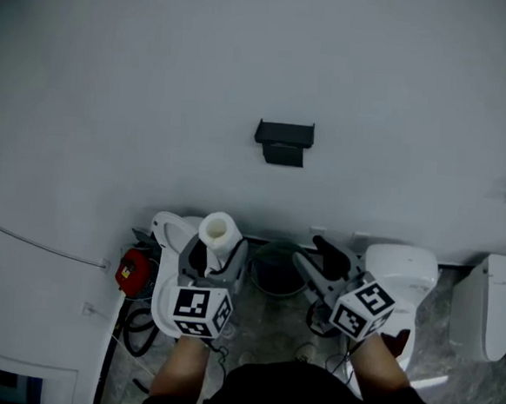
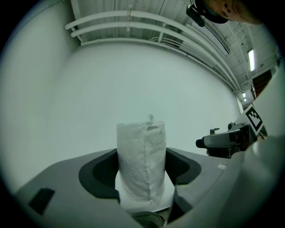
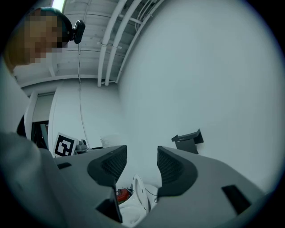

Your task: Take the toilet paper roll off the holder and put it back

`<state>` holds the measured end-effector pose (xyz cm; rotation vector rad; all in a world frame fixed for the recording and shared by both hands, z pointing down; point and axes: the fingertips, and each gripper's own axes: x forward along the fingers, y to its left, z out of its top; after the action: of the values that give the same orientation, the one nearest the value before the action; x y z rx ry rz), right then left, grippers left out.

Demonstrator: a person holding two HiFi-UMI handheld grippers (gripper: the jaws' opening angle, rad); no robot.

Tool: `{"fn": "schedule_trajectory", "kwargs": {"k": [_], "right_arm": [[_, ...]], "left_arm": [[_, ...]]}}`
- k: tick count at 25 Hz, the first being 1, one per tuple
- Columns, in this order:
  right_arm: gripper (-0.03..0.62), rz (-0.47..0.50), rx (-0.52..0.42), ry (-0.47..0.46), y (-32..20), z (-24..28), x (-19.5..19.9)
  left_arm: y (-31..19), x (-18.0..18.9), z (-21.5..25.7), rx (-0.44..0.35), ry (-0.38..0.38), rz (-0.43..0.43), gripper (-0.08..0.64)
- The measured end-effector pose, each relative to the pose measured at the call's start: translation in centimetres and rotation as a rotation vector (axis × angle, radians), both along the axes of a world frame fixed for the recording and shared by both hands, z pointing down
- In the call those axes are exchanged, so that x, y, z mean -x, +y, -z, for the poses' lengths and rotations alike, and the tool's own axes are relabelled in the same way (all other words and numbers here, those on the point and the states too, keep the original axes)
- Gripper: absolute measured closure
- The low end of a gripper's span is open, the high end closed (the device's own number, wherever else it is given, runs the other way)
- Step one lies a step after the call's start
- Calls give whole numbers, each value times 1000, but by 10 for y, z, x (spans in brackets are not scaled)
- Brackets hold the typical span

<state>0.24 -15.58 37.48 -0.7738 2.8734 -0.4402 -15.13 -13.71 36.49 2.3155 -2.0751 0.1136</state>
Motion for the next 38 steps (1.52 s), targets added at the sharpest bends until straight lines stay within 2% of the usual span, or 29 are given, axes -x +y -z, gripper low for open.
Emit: {"fn": "schedule_trajectory", "kwargs": {"k": [5, 11, 18, 26, 32, 38], "right_arm": [[394, 8, 7, -1, 20, 0, 48], [397, -21, 14, 9, 53, -2, 101], [405, -89, 0, 46, 92, -3, 137], [408, -192, 18, 82, 129, -12, 138], [417, -244, 17, 82, 159, -12, 118], [420, -266, 2, 69, 180, -4, 84]], "left_arm": [[28, 43, -2, 0, 14, 1, 253], [59, 93, -9, 5, 36, -40, 252], [85, 128, -14, -4, 70, -115, 253], [106, 136, -30, 16, 105, -204, 253], [132, 114, -33, 24, 109, -259, 253], [151, 81, -25, 15, 97, -277, 253]]}}
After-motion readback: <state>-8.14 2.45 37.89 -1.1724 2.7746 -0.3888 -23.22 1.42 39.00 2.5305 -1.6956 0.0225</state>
